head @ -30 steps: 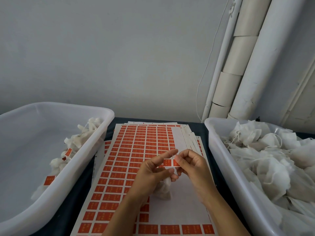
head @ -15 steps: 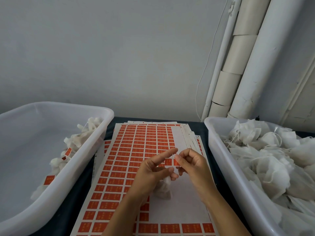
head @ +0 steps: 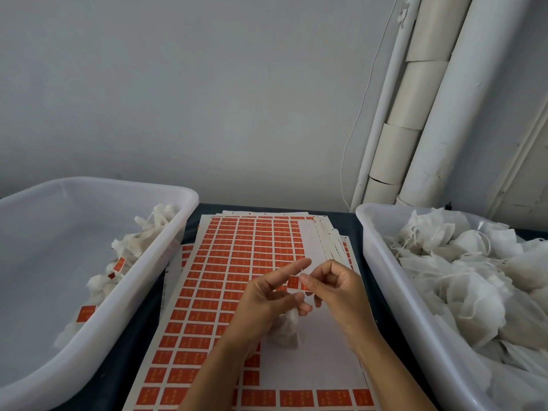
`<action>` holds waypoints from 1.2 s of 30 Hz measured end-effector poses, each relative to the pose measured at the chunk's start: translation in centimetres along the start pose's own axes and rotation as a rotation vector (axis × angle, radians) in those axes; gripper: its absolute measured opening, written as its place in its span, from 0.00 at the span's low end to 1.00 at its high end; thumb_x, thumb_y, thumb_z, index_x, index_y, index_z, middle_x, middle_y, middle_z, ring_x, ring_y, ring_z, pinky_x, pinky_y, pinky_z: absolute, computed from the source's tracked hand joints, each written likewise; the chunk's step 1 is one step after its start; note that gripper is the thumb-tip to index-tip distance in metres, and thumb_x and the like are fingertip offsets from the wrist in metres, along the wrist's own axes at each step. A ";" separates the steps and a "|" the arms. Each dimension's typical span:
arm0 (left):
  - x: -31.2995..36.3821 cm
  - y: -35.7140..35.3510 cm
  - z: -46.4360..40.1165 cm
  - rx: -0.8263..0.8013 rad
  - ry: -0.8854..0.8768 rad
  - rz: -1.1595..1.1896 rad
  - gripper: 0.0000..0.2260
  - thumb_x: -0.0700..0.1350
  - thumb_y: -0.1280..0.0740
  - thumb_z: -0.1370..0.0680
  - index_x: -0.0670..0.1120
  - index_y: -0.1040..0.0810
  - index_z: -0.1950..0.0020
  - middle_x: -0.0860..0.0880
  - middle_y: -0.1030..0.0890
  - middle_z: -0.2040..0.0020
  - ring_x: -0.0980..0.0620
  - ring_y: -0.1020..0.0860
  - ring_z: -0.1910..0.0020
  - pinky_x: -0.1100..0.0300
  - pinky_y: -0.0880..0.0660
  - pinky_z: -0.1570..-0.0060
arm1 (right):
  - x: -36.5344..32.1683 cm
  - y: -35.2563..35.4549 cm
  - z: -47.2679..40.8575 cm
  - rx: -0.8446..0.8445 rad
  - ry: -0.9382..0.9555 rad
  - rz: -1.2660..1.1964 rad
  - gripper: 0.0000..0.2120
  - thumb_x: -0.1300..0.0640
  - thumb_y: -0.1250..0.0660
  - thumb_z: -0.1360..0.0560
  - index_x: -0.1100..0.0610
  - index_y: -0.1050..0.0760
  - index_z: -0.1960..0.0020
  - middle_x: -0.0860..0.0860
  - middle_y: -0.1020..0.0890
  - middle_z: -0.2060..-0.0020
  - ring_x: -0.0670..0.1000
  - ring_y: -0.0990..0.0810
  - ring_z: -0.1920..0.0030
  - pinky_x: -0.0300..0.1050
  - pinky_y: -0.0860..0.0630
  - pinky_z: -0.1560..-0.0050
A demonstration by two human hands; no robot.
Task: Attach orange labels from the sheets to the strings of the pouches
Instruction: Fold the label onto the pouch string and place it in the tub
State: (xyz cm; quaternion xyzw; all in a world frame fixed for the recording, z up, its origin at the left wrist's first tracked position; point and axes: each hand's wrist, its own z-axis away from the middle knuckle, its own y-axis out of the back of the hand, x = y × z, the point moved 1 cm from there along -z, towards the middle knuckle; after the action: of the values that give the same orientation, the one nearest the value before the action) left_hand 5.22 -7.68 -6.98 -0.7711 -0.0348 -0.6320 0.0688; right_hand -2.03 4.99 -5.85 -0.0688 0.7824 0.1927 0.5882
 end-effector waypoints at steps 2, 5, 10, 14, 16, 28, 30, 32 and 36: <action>0.0 0.0 0.0 0.002 0.000 0.001 0.20 0.35 0.33 0.25 0.55 0.23 0.38 0.56 0.18 0.43 0.52 0.17 0.61 0.62 0.22 0.51 | 0.1 0.0 0.0 0.012 0.006 0.000 0.07 0.56 0.27 0.30 0.58 0.24 0.60 0.47 0.18 0.69 0.48 0.20 0.70 0.36 0.22 0.67; 0.0 0.0 0.0 -0.002 0.004 0.023 0.20 0.35 0.33 0.25 0.55 0.22 0.38 0.54 0.17 0.44 0.52 0.17 0.62 0.62 0.22 0.51 | 0.0 -0.2 0.0 0.019 0.010 -0.015 0.10 0.58 0.26 0.32 0.54 0.26 0.54 0.48 0.18 0.68 0.49 0.19 0.68 0.35 0.22 0.67; 0.0 0.0 0.0 -0.015 0.004 0.048 0.20 0.36 0.32 0.26 0.55 0.22 0.38 0.52 0.17 0.46 0.52 0.17 0.62 0.63 0.22 0.55 | -0.1 -0.2 -0.1 -0.024 -0.006 -0.008 0.16 0.59 0.26 0.31 0.50 0.27 0.47 0.51 0.17 0.63 0.49 0.18 0.64 0.36 0.21 0.64; 0.1 0.0 0.0 -0.021 -0.004 0.040 0.21 0.33 0.33 0.25 0.54 0.22 0.38 0.52 0.17 0.45 0.52 0.17 0.62 0.64 0.22 0.56 | 0.0 -0.1 -0.1 -0.090 -0.002 0.062 0.03 0.55 0.29 0.29 0.50 0.22 0.55 0.47 0.17 0.62 0.48 0.18 0.62 0.33 0.22 0.63; 0.2 -0.1 0.1 -0.027 -0.004 0.038 0.21 0.32 0.34 0.25 0.53 0.23 0.38 0.52 0.17 0.45 0.52 0.17 0.62 0.64 0.22 0.55 | 0.0 -0.1 0.0 -0.106 -0.006 0.078 0.01 0.54 0.30 0.28 0.51 0.21 0.56 0.47 0.17 0.62 0.49 0.18 0.62 0.34 0.22 0.61; 0.6 -0.2 0.2 -0.006 -0.035 0.070 0.23 0.47 0.32 0.27 0.57 0.31 0.32 0.64 0.22 0.40 0.56 0.19 0.47 0.67 0.23 0.55 | 0.1 0.0 0.1 -0.063 0.008 0.007 0.01 0.54 0.30 0.28 0.49 0.22 0.57 0.42 0.19 0.55 0.44 0.21 0.51 0.32 0.24 0.54; 0.4 -0.2 0.2 0.032 0.011 0.055 0.19 0.55 0.38 0.25 0.58 0.31 0.33 0.63 0.20 0.43 0.53 0.17 0.51 0.67 0.23 0.56 | 0.2 0.0 -0.1 -0.085 0.026 -0.020 0.02 0.54 0.31 0.28 0.51 0.22 0.55 0.41 0.21 0.51 0.41 0.23 0.47 0.35 0.25 0.47; 0.2 0.0 0.2 0.079 0.080 0.030 0.18 0.58 0.44 0.23 0.55 0.27 0.36 0.59 0.18 0.47 0.49 0.17 0.54 0.65 0.22 0.56 | 0.1 0.1 0.0 -0.121 0.045 -0.039 0.07 0.52 0.32 0.29 0.53 0.22 0.53 0.41 0.22 0.47 0.39 0.25 0.43 0.31 0.27 0.47; 0.0 0.2 0.0 0.027 0.178 0.022 0.19 0.56 0.45 0.21 0.45 0.19 0.51 0.49 0.16 0.56 0.49 0.17 0.59 0.67 0.24 0.58 | -0.2 0.2 0.0 -0.197 0.065 -0.105 0.09 0.51 0.34 0.31 0.53 0.22 0.53 0.40 0.23 0.45 0.36 0.27 0.42 0.31 0.29 0.45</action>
State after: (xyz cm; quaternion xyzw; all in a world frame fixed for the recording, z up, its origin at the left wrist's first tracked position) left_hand 5.27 -7.86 -6.97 -0.7114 -0.0285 -0.6966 0.0891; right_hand -2.02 5.20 -5.60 -0.1733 0.7735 0.2352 0.5624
